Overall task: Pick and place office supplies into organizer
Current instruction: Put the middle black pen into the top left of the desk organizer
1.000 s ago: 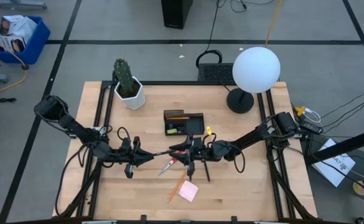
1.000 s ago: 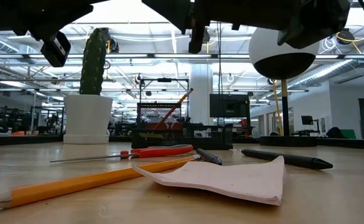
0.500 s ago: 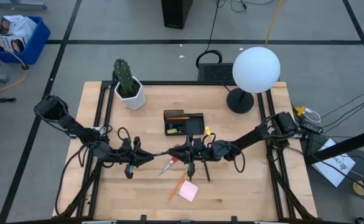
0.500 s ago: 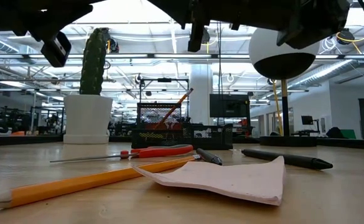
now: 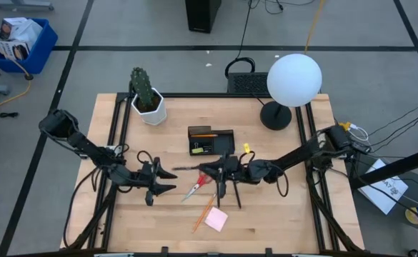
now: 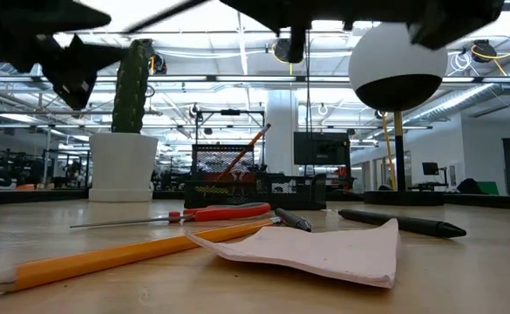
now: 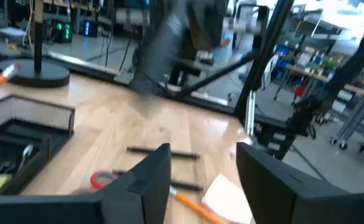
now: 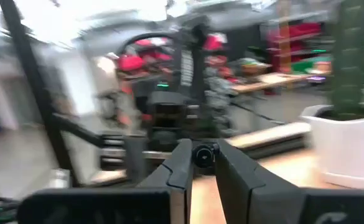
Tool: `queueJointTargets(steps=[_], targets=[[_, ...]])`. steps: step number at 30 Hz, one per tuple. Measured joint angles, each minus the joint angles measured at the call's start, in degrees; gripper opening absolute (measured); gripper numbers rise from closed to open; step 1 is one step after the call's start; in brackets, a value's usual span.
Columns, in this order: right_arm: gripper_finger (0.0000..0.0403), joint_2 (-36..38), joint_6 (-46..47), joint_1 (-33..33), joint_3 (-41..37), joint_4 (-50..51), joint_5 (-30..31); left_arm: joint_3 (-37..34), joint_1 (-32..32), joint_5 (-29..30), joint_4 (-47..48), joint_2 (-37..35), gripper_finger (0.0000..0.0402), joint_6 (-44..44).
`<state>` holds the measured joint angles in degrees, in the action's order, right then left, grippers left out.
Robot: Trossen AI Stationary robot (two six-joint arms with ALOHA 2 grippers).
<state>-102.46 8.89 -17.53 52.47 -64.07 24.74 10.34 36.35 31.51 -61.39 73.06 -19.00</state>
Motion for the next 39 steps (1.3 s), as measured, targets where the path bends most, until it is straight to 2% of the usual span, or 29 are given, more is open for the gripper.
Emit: queueJointTargets(steps=[3,9,14,18,26,30,34,39], targets=[[0.0040,4.70,-2.70,-0.36,0.10,9.26,6.20,-0.08,0.00,-0.11,3.01,0.00,0.0207,-2.54],[0.0040,12.62,-1.92,1.31,4.29,30.62,12.32,-0.10,-0.01,-0.06,7.20,0.00,0.0219,-5.41],[0.0043,13.06,2.48,6.05,13.18,53.18,11.16,-0.10,-0.01,-0.05,7.74,0.00,0.0211,-4.95],[0.0040,11.55,3.68,9.79,19.28,63.61,9.57,-0.10,-0.01,-0.13,7.94,0.00,0.0205,-5.63],[0.0040,11.19,6.22,15.51,22.38,69.54,0.82,-0.10,-0.01,-1.95,8.76,0.00,0.0204,-6.22],[0.0040,10.04,6.94,17.77,22.36,72.41,0.24,-0.10,-0.01,-1.97,9.15,-0.02,0.0201,-6.54],[0.0040,8.51,6.96,20.11,22.46,72.68,-3.67,-0.10,-0.01,-1.97,8.92,-0.01,0.0193,-6.65],[0.0040,5.36,6.93,22.43,22.33,73.10,-5.60,-0.10,-0.05,-1.86,9.00,-0.02,0.0193,-6.84]])
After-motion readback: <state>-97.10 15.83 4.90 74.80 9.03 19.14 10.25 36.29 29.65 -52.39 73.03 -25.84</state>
